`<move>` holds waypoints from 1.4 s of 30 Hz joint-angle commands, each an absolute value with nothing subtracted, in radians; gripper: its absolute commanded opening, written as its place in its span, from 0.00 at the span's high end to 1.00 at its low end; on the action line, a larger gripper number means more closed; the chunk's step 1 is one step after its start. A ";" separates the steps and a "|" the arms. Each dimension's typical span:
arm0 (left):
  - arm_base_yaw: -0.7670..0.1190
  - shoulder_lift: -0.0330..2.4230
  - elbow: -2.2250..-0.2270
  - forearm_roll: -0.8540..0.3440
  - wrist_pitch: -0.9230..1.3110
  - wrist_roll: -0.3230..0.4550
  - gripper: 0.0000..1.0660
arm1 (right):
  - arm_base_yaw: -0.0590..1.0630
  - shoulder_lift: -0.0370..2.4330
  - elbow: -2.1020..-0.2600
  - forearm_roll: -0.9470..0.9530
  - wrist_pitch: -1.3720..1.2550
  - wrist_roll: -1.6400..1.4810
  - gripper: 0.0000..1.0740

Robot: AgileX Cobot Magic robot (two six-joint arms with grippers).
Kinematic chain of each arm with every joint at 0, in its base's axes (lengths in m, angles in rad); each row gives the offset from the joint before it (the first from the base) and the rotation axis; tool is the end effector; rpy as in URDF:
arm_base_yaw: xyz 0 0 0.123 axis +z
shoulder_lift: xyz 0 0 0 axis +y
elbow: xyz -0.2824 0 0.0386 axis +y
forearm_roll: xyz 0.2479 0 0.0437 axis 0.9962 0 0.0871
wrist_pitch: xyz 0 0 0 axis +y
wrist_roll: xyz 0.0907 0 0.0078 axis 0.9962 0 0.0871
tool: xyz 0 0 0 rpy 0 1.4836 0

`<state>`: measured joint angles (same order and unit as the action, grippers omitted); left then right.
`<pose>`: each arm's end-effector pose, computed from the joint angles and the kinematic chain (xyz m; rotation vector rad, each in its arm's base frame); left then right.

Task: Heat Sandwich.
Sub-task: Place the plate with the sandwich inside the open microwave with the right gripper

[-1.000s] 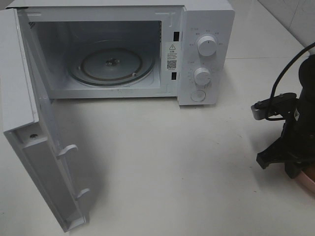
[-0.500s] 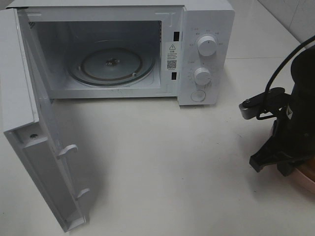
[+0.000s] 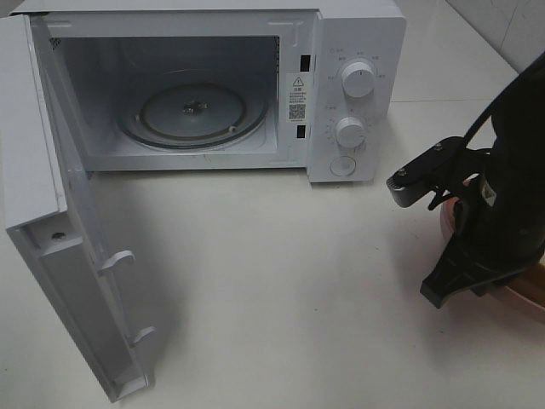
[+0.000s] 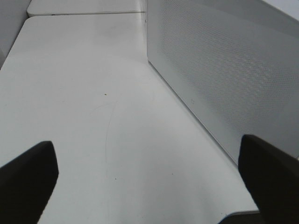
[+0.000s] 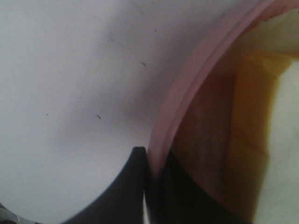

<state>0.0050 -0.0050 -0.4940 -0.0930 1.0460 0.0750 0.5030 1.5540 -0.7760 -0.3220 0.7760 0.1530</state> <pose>-0.0045 -0.0073 0.2770 0.0744 2.0263 -0.0606 0.2310 0.1040 0.1751 -0.8294 2.8358 -0.2838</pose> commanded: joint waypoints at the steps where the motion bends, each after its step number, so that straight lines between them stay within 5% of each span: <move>1: 0.006 -0.021 -0.492 -0.092 1.038 0.074 0.08 | 0.529 1.524 -0.771 -0.351 0.801 0.160 1.00; 42: 0.006 -0.021 -0.492 -0.092 1.038 0.074 0.08 | 1.064 1.478 -0.771 -0.539 0.892 0.102 1.00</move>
<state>0.0050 -0.0050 -0.4940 -0.0930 1.0460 0.0750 1.0490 1.4860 -0.7720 -0.5070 0.8950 0.1340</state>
